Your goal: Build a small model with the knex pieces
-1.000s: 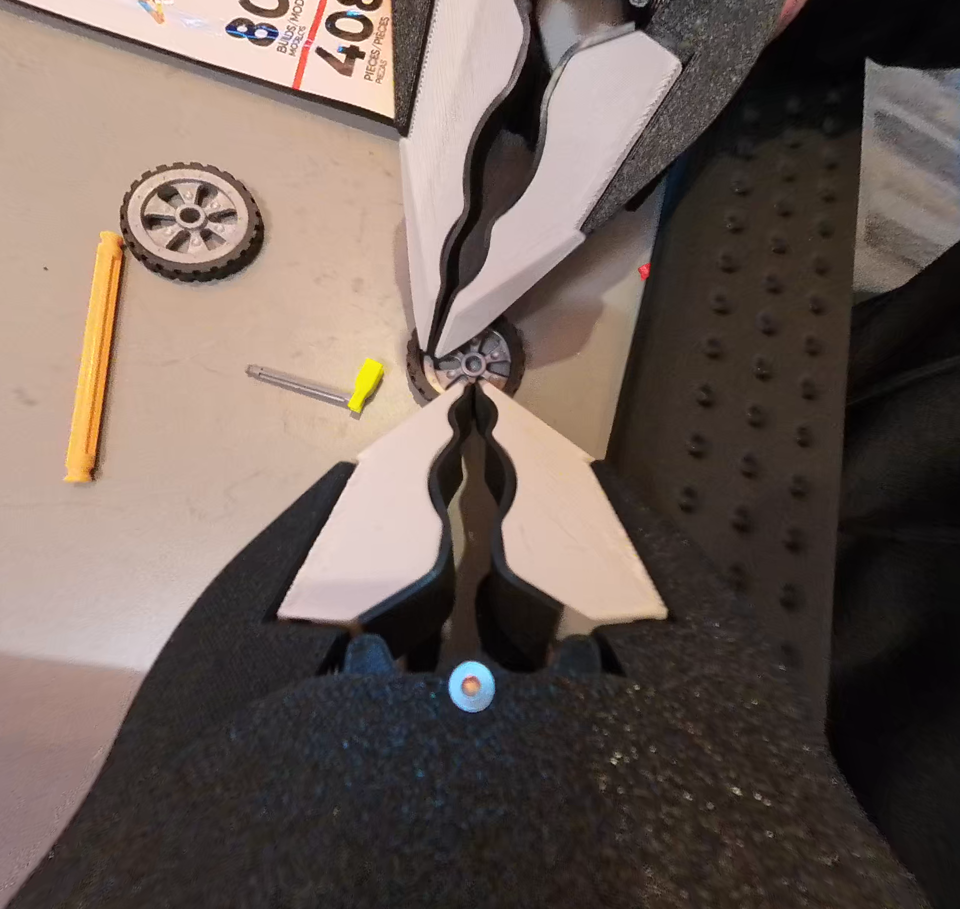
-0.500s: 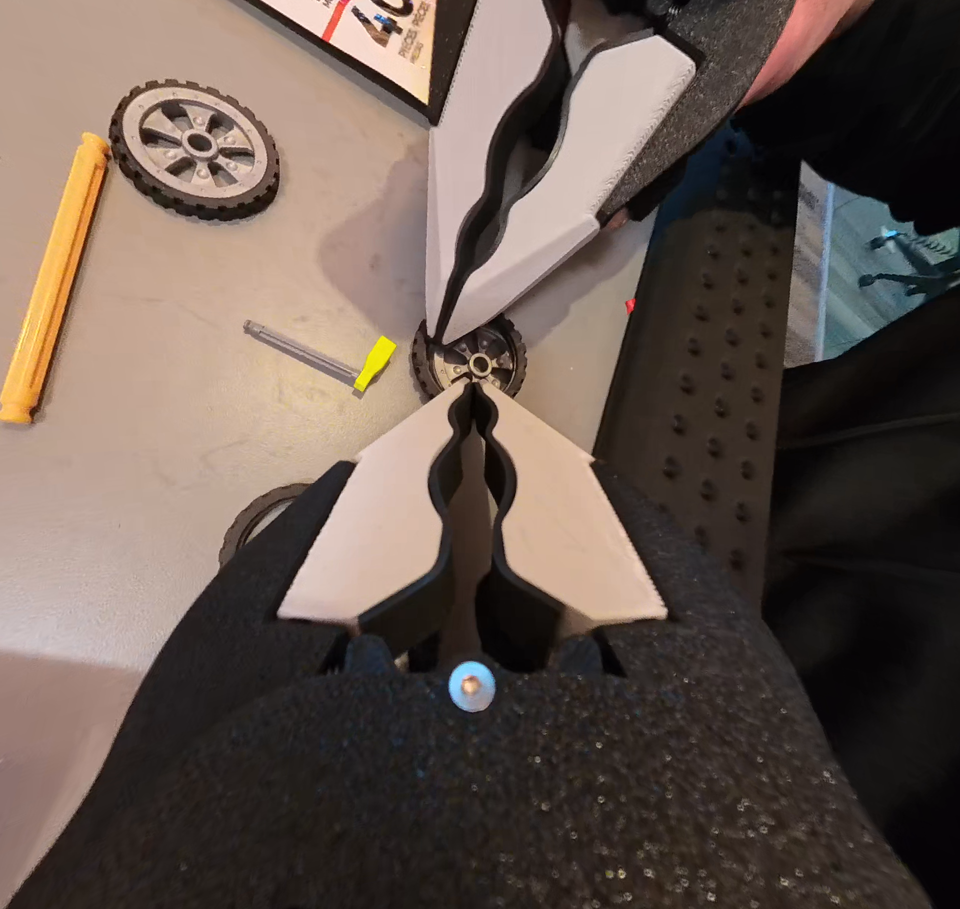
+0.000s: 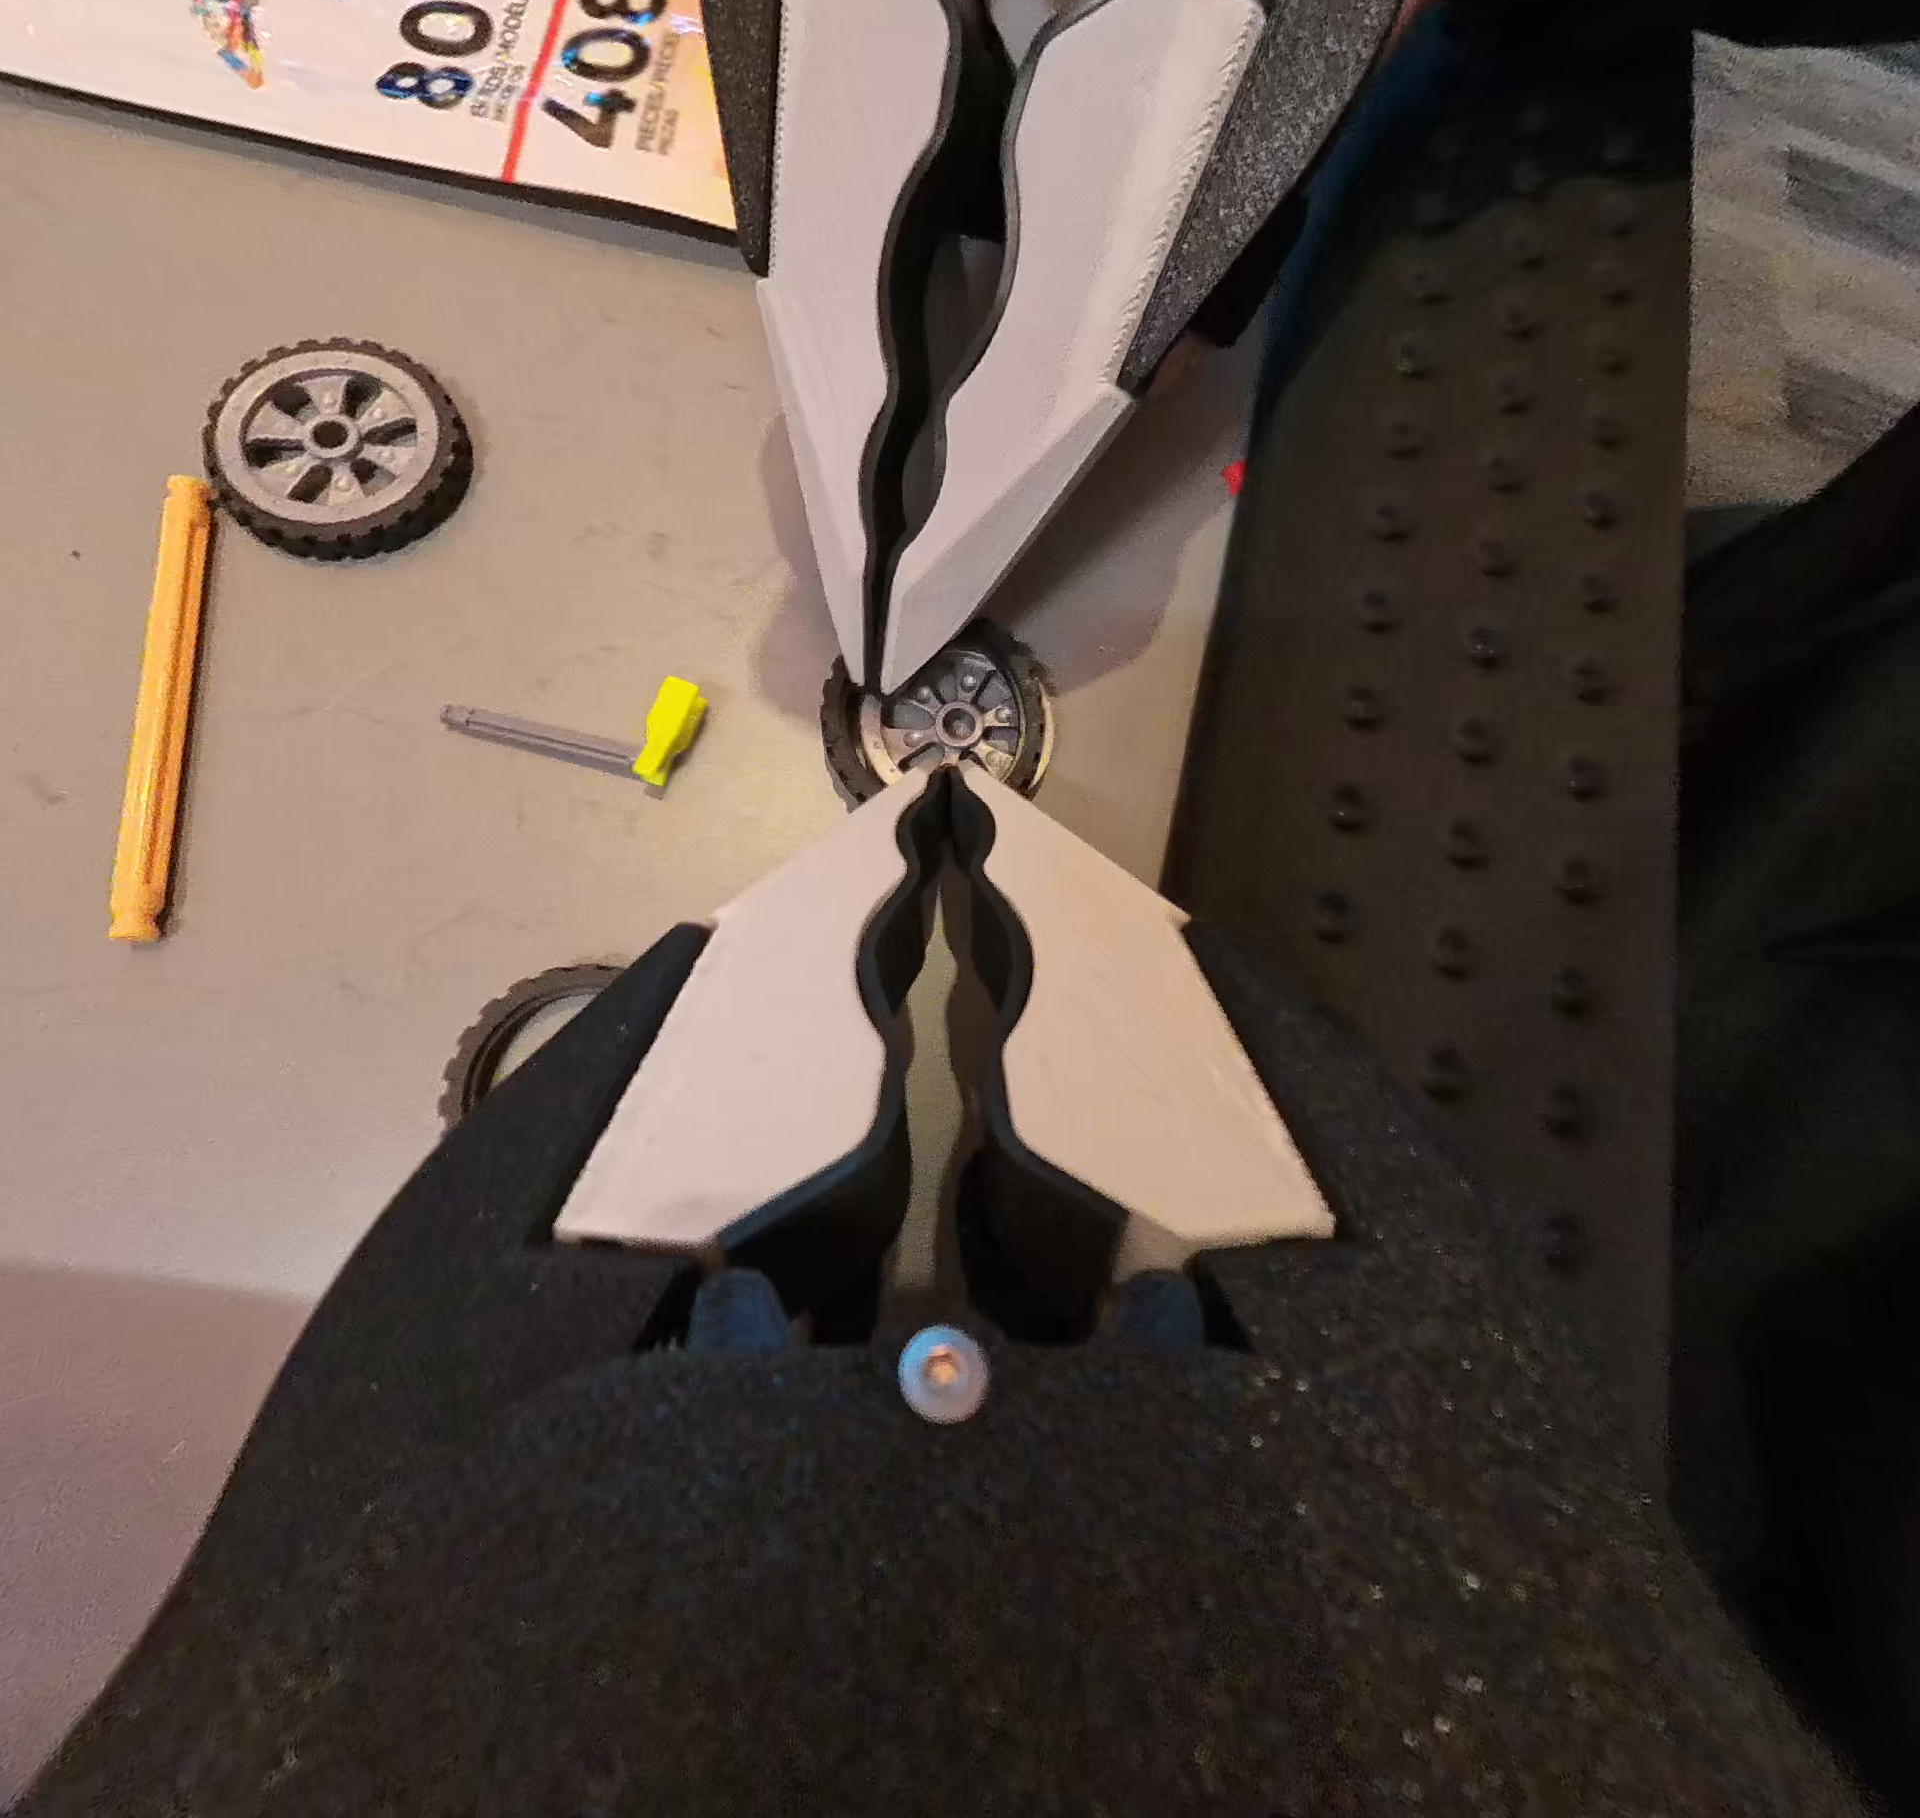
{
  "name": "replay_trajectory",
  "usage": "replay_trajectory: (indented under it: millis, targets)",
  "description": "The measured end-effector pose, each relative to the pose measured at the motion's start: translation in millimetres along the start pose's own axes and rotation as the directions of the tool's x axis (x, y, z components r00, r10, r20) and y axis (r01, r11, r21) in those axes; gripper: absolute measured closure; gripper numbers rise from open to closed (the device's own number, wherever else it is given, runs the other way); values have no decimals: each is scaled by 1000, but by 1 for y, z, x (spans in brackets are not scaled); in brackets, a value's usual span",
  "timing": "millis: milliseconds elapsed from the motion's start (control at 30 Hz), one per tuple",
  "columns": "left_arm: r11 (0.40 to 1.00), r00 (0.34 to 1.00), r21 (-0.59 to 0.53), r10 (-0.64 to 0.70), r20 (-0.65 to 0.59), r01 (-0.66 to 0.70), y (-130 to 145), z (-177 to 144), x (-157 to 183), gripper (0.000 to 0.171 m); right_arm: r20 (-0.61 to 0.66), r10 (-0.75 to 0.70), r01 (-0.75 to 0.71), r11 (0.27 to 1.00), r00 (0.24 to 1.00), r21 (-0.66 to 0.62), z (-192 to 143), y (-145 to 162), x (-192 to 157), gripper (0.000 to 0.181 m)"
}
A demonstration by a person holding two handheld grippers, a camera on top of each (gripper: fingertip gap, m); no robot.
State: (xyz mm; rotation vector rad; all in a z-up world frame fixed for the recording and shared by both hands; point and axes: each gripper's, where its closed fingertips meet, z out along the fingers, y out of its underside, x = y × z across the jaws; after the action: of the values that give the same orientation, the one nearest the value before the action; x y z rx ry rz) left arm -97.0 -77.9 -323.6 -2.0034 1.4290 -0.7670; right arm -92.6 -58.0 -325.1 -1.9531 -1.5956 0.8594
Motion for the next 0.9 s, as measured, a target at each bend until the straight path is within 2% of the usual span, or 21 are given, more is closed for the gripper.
replay_trajectory:
  millis: [100,300,433,500,700,900]
  targets:
    - [1000,1000,-2,10,-18,-10,2,-2,4,171,14,-19,19,1000,1000,-12,-1,2,-7,181]
    - [989,987,-52,134,-92,-139,8,-2,25,171,80,-61,64,998,995,-26,-3,9,-29,181]
    - [975,977,-74,204,-54,-208,8,-1,26,171,45,-104,105,994,994,-32,-5,13,-32,181]
    - [969,971,-77,230,-72,-235,9,-1,32,171,43,-129,130,991,991,-30,-5,14,-36,181]
    - [959,959,-38,280,-37,-281,9,-1,33,171,44,-149,149,989,988,8,-5,16,-39,181]
    - [967,965,13,254,-64,-253,7,-2,31,171,70,-159,158,987,985,24,-8,17,-41,181]
